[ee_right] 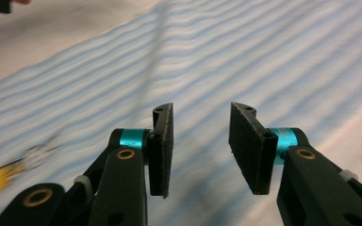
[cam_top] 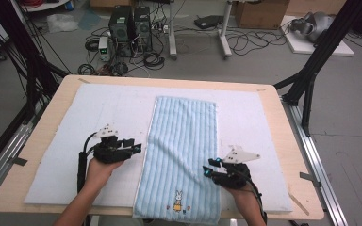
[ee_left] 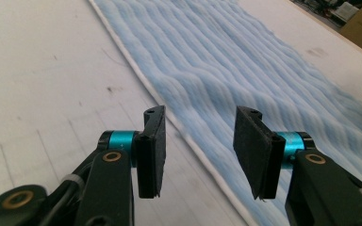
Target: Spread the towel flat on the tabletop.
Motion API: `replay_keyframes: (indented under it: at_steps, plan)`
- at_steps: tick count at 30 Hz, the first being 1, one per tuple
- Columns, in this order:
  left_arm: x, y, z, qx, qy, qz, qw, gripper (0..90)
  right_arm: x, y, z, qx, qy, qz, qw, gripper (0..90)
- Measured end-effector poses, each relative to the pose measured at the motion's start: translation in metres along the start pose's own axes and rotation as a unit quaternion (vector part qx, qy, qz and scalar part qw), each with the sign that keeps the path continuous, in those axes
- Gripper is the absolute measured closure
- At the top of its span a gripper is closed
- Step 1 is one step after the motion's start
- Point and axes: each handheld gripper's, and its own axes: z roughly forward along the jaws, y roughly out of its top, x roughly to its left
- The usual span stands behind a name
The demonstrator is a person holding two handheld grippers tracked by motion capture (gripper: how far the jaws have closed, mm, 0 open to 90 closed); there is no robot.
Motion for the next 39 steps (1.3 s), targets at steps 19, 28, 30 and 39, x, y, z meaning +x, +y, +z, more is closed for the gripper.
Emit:
replay_keyframes:
  at_steps: [19,28,30,39]
  plan:
    - [0.047,0.039,0.060,-0.016,0.048,-0.050,0.9975,48.6,-0.055,0.015,0.007,0.006,-0.075,0.020,0.9970,45.9]
    - [0.058,0.063,0.115,0.022,0.063,-0.005,0.9978,52.5,-0.060,0.012,0.011,0.019,-0.074,0.018,0.9969,44.7]
    - [0.058,0.067,0.125,0.029,0.072,0.010,0.9969,54.9,-0.060,0.010,0.010,0.021,-0.072,0.018,0.9970,44.7]
    - [0.051,0.071,0.146,0.051,0.093,0.051,0.9930,74.7,-0.063,0.000,-0.001,0.015,-0.081,0.035,0.9960,44.0]
